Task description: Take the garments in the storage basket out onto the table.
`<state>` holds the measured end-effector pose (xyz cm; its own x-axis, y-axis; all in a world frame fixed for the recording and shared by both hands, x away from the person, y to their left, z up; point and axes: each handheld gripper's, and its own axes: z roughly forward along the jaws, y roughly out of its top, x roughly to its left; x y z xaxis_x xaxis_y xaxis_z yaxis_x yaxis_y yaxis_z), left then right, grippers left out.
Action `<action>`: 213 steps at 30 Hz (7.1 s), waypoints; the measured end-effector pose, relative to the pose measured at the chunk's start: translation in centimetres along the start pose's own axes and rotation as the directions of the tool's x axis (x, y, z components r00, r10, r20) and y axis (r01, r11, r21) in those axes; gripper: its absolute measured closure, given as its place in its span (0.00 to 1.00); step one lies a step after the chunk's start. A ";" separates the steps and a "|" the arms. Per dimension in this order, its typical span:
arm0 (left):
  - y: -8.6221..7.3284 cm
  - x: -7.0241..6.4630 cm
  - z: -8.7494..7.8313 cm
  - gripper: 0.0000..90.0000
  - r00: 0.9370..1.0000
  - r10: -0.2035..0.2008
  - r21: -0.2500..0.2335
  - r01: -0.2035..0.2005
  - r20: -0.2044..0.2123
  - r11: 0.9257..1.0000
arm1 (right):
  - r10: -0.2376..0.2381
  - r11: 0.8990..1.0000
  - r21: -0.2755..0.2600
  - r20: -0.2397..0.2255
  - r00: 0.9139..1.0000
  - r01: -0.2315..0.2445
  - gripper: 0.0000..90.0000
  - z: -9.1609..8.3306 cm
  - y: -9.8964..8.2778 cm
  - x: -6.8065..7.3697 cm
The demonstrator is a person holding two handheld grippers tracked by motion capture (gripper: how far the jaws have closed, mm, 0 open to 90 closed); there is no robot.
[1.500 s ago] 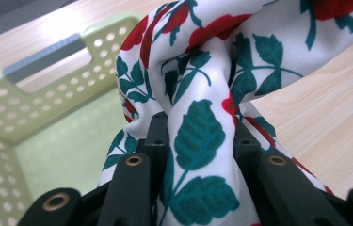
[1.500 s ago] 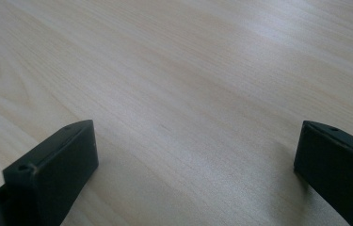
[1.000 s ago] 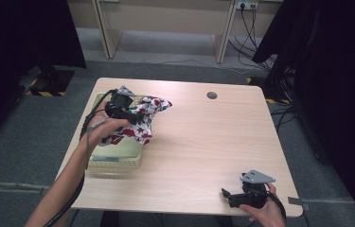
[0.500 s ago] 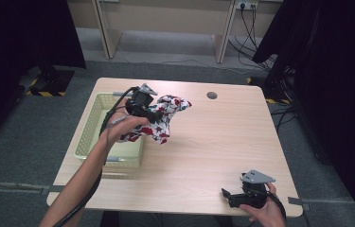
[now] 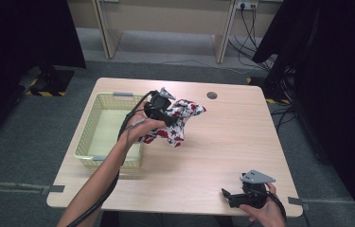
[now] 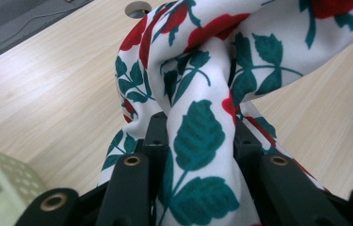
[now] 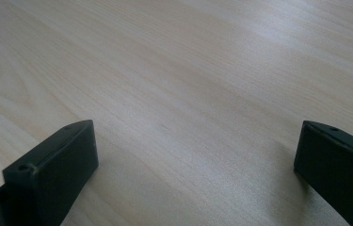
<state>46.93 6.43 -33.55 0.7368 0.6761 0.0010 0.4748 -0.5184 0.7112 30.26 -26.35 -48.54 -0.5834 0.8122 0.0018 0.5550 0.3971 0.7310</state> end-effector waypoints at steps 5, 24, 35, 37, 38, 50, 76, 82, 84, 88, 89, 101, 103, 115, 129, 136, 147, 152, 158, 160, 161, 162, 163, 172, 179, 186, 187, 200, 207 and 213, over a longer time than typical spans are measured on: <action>0.7 -0.8 1.5 0.74 1.000 0.012 0.002 -0.012 0.002 1.000 | 0.003 1.000 0.000 -0.001 1.000 -0.003 0.01 0.0 0.0 0.0; 0.6 -4.3 8.2 0.72 0.999 0.052 0.043 -0.053 0.012 0.998 | 0.003 1.000 -0.001 -0.001 1.000 -0.003 0.01 0.0 0.0 0.0; -0.6 -3.7 11.0 0.71 1.000 0.013 0.066 -0.012 -0.018 0.998 | 0.003 1.000 -0.001 -0.001 1.000 -0.003 0.01 0.0 0.0 0.0; -0.8 -3.7 11.4 0.71 1.000 0.002 0.065 0.000 -0.025 0.998 | 0.003 1.000 -0.001 -0.001 1.000 -0.003 0.01 0.0 0.0 0.0; -0.9 -3.7 11.6 0.70 1.000 0.001 0.065 0.001 -0.031 0.998 | 0.002 1.000 -0.001 -0.001 1.000 -0.002 0.01 0.0 0.0 0.0; -0.5 -5.0 13.1 0.65 1.000 0.020 0.077 -0.019 -0.021 0.997 | 0.003 1.000 0.000 -0.002 1.000 -0.003 0.01 0.0 0.0 0.0; -0.3 -5.3 10.5 0.02 0.999 -0.033 0.019 0.033 -0.002 0.999 | 0.000 1.000 0.000 -0.003 1.000 0.000 0.01 0.0 0.0 0.0; -0.7 -5.2 9.8 0.02 1.000 -0.025 -0.010 0.025 -0.014 1.000 | -0.001 1.000 -0.001 -0.003 1.000 0.001 0.01 0.0 0.0 0.0; -0.9 -5.1 9.3 0.02 1.000 -0.023 -0.022 0.023 -0.014 1.000 | -0.001 1.000 -0.001 -0.003 1.000 0.001 0.01 0.0 0.0 0.0; -1.3 -5.0 8.5 0.02 1.000 -0.011 -0.042 0.010 -0.017 0.999 | -0.001 1.000 -0.001 -0.003 1.000 0.001 0.01 0.0 0.0 0.0; -1.4 -5.0 8.3 0.03 1.000 -0.007 -0.044 0.006 -0.017 0.999 | -0.001 1.000 -0.001 -0.003 1.000 0.001 0.01 0.0 0.0 0.0; -2.8 -5.3 6.1 0.03 1.000 0.023 -0.045 -0.023 -0.002 0.999 | 0.000 1.000 -0.001 -0.003 1.000 0.000 0.01 0.0 0.0 0.0; -3.0 -5.4 5.7 0.03 1.000 0.029 -0.054 -0.029 0.003 0.998 | -0.001 1.000 -0.002 -0.003 1.000 0.001 0.01 0.0 -0.1 0.0; -4.5 -6.8 3.9 0.03 0.998 0.041 -0.094 -0.036 0.051 0.995 | -0.001 1.000 -0.001 -0.004 1.000 0.001 0.01 0.0 -0.1 0.0; -5.9 -8.4 2.7 0.03 0.996 0.060 -0.130 -0.050 0.073 0.990 | -0.003 1.000 -0.002 -0.004 1.000 0.003 0.01 0.0 -0.1 0.0; -6.9 -9.0 2.4 0.03 0.995 0.054 -0.141 -0.041 0.088 0.989 | -0.003 1.000 -0.001 -0.004 1.000 0.003 0.01 0.0 -0.1 0.0; -8.8 -9.6 2.6 0.03 0.994 0.032 -0.156 -0.014 0.109 0.988 | -0.003 1.000 -0.002 -0.004 1.000 0.003 0.01 0.0 -0.1 0.0; -10.2 -9.9 3.0 0.03 0.992 0.024 -0.146 -0.005 0.126 0.989 | -0.002 1.000 -0.002 -0.004 1.000 0.002 0.01 0.0 -0.1 0.0; -11.3 -9.7 2.6 0.03 0.994 0.027 -0.145 -0.011 0.109 0.989 | -0.002 1.000 -0.002 -0.004 1.000 0.002 0.01 0.0 -0.1 0.0; -11.6 -9.7 2.4 0.03 0.994 0.027 -0.146 -0.010 0.110 0.989 | -0.003 1.000 -0.002 -0.004 1.000 0.003 0.01 -0.1 -0.1 0.0; -11.8 -9.7 2.3 0.03 0.994 0.028 -0.149 -0.011 0.109 0.989 | -0.003 1.000 -0.002 -0.004 1.000 0.003 0.01 -0.1 -0.1 0.0; -12.0 -9.6 2.1 0.03 0.994 0.028 -0.150 -0.012 0.108 0.989 | -0.003 1.000 -0.002 -0.004 1.000 0.003 0.01 -0.1 -0.1 0.0; -12.2 -9.7 2.0 0.03 0.994 0.027 -0.151 -0.010 0.109 0.989 | -0.003 1.000 -0.002 -0.004 1.000 0.003 0.01 -0.1 -0.1 0.0; -13.6 -10.4 1.3 0.02 0.992 0.049 -0.151 -0.030 0.118 0.988 | -0.003 1.000 -0.002 -0.004 1.000 0.003 0.01 -0.1 -0.1 0.0; -14.9 -10.7 1.3 0.02 0.987 0.027 -0.141 -0.004 0.159 0.990 | -0.003 1.000 -0.003 -0.005 1.000 0.003 0.01 -0.1 -0.1 0.0; -16.0 -10.6 0.9 0.02 0.986 0.022 -0.139 0.001 0.166 0.990 | -0.003 1.000 -0.003 -0.005 1.000 0.003 0.01 -0.1 -0.1 0.0; -16.1 -10.6 0.9 0.02 0.986 0.017 -0.140 0.006 0.165 0.990 | -0.003 1.000 -0.003 -0.005 1.000 0.003 0.01 -0.1 -0.1 0.0; -18.8 -9.5 0.7 0.02 0.991 0.009 -0.107 0.005 0.131 0.994 | -0.004 1.000 -0.003 -0.009 1.000 0.004 0.01 -0.1 -0.1 -0.1; -20.0 -9.1 -0.2 0.02 0.994 0.013 -0.098 -0.002 0.106 0.995 | -0.004 1.000 -0.003 -0.008 1.000 0.004 0.01 -0.1 -0.1 0.0; -20.8 -8.7 -0.7 0.02 0.997 0.022 -0.074 -0.016 0.081 0.997 | -0.003 1.000 -0.008 -0.009 1.000 0.003 0.01 -0.1 -0.2 0.0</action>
<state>30.34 11.70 -47.83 0.7834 0.6203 -0.0403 0.4263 -0.4889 0.7611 30.09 -26.52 -48.62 -0.5904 0.8071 0.0058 0.5485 0.3959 0.7364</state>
